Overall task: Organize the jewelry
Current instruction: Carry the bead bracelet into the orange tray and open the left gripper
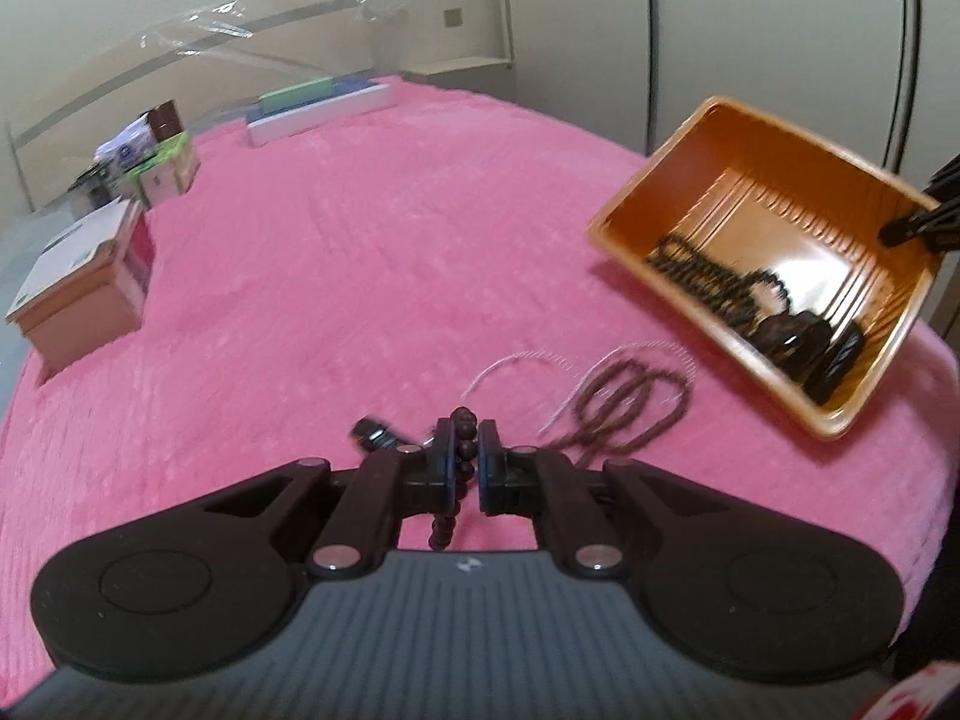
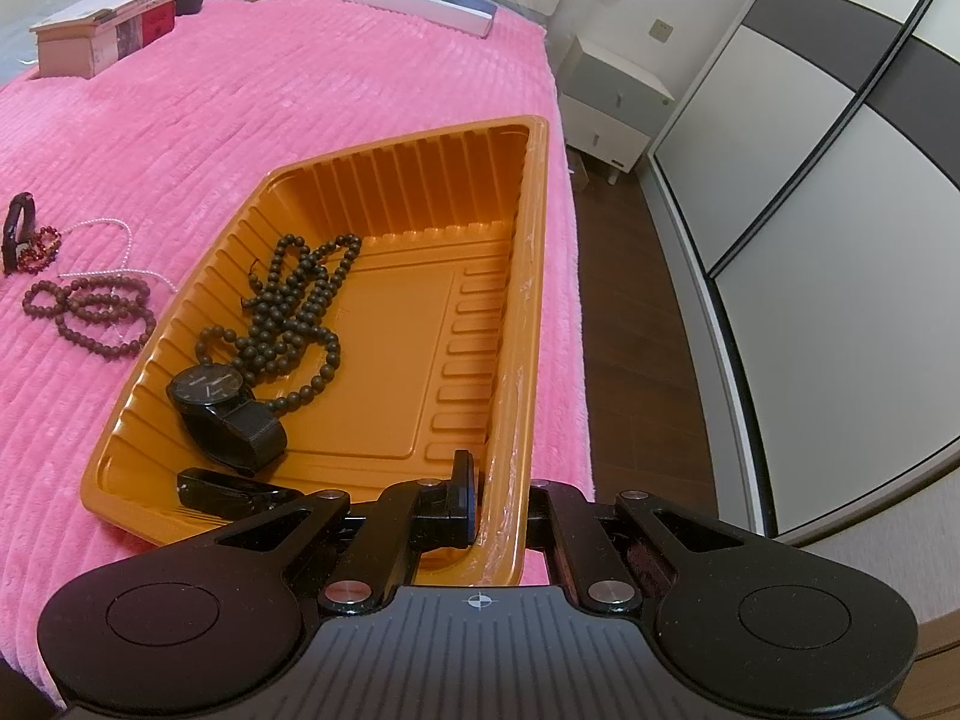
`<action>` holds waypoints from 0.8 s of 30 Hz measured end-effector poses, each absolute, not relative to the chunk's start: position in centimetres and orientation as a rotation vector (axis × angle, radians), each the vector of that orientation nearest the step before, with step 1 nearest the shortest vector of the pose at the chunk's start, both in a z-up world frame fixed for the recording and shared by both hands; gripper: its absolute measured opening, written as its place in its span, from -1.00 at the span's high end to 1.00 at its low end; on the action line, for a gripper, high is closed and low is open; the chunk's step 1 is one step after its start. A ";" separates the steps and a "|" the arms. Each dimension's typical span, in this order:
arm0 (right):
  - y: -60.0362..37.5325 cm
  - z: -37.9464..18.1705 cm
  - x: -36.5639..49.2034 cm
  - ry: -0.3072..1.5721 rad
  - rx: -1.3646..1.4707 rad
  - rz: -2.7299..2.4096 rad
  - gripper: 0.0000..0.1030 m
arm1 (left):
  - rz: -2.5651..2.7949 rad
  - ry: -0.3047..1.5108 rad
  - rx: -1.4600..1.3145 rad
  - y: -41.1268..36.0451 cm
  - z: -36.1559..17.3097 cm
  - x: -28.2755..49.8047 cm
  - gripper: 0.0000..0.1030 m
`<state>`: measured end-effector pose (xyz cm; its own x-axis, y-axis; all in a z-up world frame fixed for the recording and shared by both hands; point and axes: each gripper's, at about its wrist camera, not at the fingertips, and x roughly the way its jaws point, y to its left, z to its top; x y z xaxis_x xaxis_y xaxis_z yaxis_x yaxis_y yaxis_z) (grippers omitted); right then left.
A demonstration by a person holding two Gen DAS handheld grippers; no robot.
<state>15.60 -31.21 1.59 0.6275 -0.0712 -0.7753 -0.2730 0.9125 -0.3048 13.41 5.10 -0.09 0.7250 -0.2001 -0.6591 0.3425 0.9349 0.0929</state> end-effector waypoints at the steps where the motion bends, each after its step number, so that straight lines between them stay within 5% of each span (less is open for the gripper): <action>1: -31.2 1.6 15.6 0.891 -0.419 0.120 0.91 | -0.314 0.695 0.217 4.4 0.1 13.5 0.88; 24: -31.3 1.9 15.5 0.886 -0.412 0.131 0.91 | -0.703 0.646 0.172 -12.5 2.2 16.5 0.88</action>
